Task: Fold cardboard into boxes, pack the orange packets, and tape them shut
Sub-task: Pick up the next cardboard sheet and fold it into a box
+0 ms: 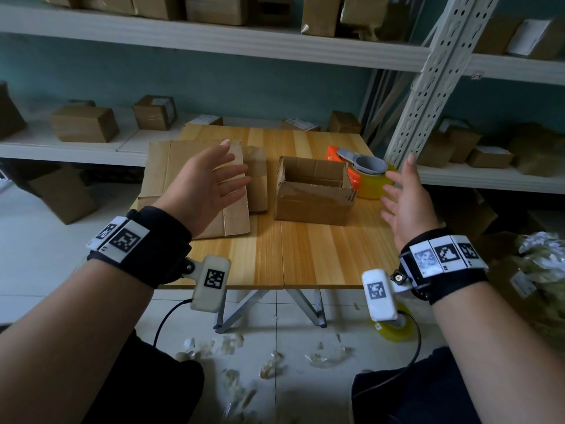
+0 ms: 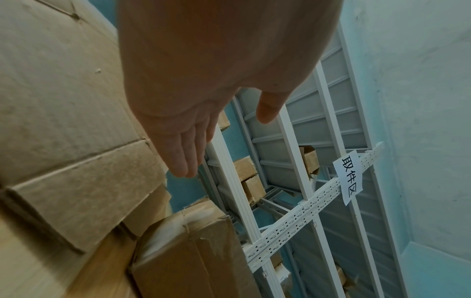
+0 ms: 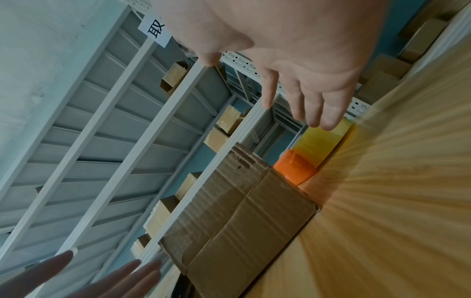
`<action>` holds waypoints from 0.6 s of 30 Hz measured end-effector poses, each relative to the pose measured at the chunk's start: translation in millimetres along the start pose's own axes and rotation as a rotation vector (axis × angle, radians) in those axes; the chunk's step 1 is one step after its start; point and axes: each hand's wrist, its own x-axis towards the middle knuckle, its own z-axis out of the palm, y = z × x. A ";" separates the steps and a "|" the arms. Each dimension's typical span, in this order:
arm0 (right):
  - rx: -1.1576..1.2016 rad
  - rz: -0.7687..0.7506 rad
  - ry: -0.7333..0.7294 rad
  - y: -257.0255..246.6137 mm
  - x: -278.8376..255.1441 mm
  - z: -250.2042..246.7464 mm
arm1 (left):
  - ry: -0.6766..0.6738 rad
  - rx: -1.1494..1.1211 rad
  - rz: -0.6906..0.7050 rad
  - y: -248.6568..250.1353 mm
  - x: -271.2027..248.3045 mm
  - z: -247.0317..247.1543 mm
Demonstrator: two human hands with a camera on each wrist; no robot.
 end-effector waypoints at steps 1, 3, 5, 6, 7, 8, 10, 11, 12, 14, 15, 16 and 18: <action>-0.001 0.000 0.001 -0.7 -0.7 2.0 | -0.002 0.003 -0.002 -0.6 -0.3 2.5; -0.003 0.001 0.006 -2.2 -3.0 6.6 | -0.004 0.011 -0.004 -1.9 -0.6 7.7; -0.012 0.001 0.009 -3.4 -4.9 12.2 | -0.005 0.018 -0.006 -3.4 -0.1 13.6; -0.015 0.001 0.009 -4.2 -6.1 15.3 | -0.004 0.021 -0.010 -4.3 0.2 17.1; -0.014 0.003 0.008 -5.0 -7.5 18.2 | -0.003 0.025 -0.014 -5.2 0.7 20.4; -0.012 0.007 0.006 -5.6 -9.0 21.4 | -0.004 0.033 -0.015 -6.2 1.1 23.9; -0.009 0.018 -0.006 -7.5 -11.5 27.6 | -0.016 0.058 -0.016 -8.6 2.7 30.1; -0.009 0.025 -0.014 -8.2 -12.3 30.4 | -0.022 0.070 -0.016 -9.9 3.8 32.9; -0.008 0.031 -0.026 -9.4 -13.8 33.2 | -0.025 0.078 -0.019 -11.3 4.8 35.6; -0.014 0.043 -0.043 -11.2 -16.0 38.6 | -0.034 0.092 -0.031 -14.5 6.5 41.7; -0.022 0.047 -0.046 -11.3 -15.9 41.4 | -0.038 0.098 -0.037 -16.2 7.3 44.9; -0.027 0.049 -0.043 -11.5 -15.8 44.0 | -0.041 0.101 -0.042 -18.0 8.0 48.3; -0.018 0.046 -0.025 -10.6 -13.6 48.9 | -0.043 0.110 -0.051 -21.7 10.4 54.1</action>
